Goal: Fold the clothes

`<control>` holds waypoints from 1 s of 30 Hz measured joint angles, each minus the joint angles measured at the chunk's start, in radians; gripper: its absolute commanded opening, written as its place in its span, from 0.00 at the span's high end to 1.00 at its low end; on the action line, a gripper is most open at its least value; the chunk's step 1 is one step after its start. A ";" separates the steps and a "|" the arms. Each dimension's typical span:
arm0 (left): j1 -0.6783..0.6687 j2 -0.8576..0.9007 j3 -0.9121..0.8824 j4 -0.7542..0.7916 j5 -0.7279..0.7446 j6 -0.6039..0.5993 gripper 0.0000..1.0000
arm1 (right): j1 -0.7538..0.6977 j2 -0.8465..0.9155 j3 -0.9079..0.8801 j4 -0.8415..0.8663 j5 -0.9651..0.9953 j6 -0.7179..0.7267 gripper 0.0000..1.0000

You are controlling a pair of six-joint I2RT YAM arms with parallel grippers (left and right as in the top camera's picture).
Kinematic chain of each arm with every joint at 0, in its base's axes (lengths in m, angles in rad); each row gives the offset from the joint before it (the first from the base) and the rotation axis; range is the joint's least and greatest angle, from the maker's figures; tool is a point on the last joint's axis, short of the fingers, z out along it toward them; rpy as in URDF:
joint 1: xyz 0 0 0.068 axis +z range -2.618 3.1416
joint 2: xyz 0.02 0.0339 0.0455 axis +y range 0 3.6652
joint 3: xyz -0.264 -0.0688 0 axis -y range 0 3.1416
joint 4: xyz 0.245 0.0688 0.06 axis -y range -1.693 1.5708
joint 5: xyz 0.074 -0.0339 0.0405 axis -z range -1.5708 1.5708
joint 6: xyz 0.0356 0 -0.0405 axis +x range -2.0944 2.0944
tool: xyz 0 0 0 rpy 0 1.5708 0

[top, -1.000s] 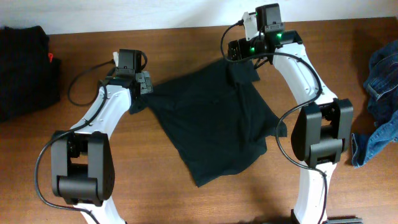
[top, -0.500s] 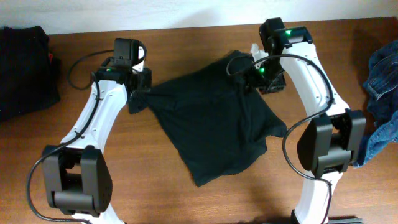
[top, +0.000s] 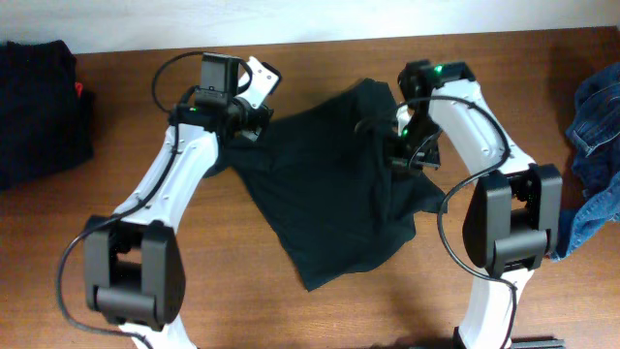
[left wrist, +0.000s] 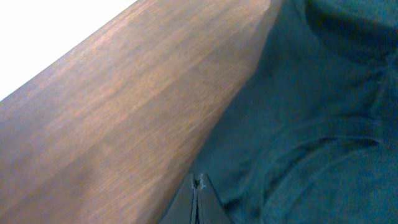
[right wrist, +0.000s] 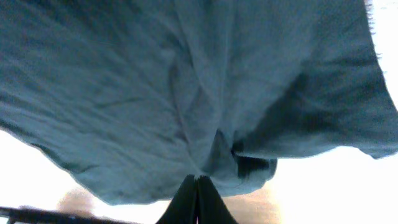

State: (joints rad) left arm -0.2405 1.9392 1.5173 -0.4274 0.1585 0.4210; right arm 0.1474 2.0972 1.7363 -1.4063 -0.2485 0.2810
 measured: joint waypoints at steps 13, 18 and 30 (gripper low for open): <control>0.000 0.214 0.000 0.065 -0.002 0.084 1.00 | 0.026 0.000 -0.245 0.187 0.021 0.081 0.96; 0.002 0.216 0.000 0.076 -0.016 0.085 1.00 | 0.026 0.000 -0.285 0.204 0.113 0.128 0.96; 0.019 0.216 0.000 0.054 -0.088 0.088 1.00 | 0.023 -0.001 -0.312 0.261 0.182 0.159 0.96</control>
State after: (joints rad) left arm -0.2218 2.1555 1.5177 -0.3737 0.0704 0.5091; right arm 0.1707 2.0964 1.4239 -1.1454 -0.0666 0.4400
